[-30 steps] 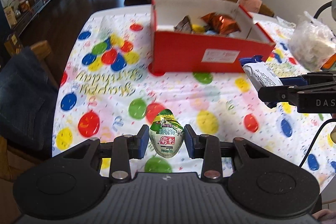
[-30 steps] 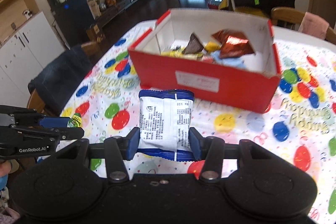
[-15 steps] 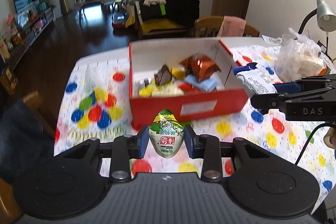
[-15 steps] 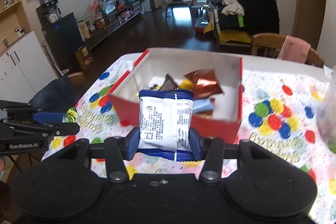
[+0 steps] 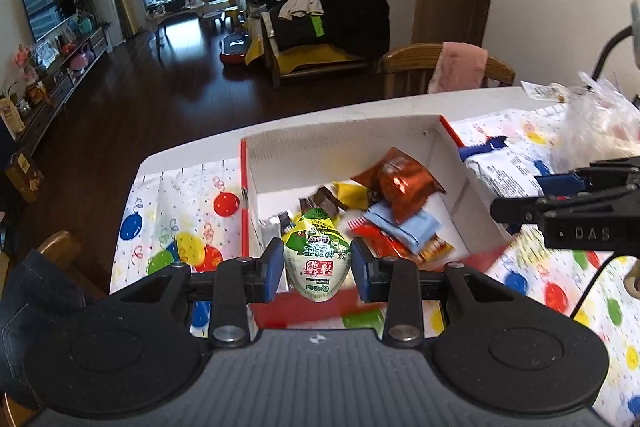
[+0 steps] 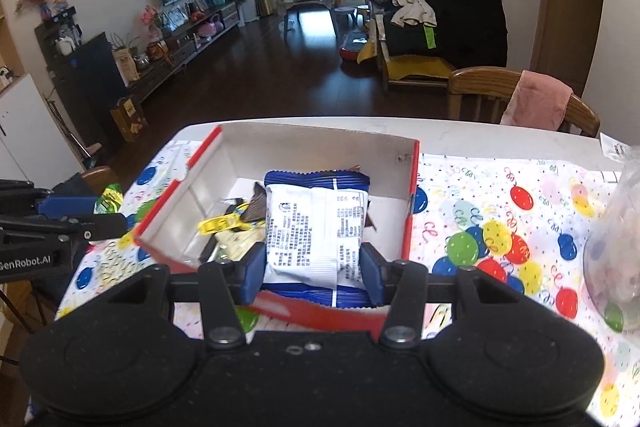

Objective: Organize snacks
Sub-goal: 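Lift both held snacks and carry them into the red box, then open both grippers to release the egg candy and white packet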

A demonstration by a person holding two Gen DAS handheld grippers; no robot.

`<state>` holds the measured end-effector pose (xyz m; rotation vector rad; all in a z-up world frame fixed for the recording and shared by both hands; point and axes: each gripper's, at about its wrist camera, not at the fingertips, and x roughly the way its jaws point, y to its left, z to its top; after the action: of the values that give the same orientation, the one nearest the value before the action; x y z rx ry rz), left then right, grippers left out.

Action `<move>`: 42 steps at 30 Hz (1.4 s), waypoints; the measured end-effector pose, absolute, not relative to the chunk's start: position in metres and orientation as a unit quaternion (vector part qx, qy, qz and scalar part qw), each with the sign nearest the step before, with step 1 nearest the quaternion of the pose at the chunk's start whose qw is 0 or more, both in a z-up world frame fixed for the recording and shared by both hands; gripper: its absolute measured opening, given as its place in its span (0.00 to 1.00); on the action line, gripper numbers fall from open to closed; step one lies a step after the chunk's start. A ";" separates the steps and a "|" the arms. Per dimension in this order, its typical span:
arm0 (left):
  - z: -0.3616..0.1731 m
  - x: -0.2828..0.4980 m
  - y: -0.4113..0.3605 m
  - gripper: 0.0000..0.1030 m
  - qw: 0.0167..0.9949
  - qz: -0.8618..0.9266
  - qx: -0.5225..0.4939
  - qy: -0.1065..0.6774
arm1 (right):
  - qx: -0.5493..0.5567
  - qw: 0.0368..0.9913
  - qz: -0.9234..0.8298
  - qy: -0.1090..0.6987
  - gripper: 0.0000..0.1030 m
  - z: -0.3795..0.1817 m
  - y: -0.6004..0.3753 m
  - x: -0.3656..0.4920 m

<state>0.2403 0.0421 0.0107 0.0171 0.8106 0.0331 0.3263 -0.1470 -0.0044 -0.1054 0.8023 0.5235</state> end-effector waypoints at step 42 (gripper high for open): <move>-0.071 0.333 0.045 0.47 0.860 0.008 -0.014 0.509 | -0.067 0.843 0.275 0.457 0.61 -0.062 -0.106 0.365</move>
<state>0.3333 0.0450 -0.0709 -0.0304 1.0691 0.0165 0.3652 -0.1063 -0.0623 -0.1421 0.9655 0.5805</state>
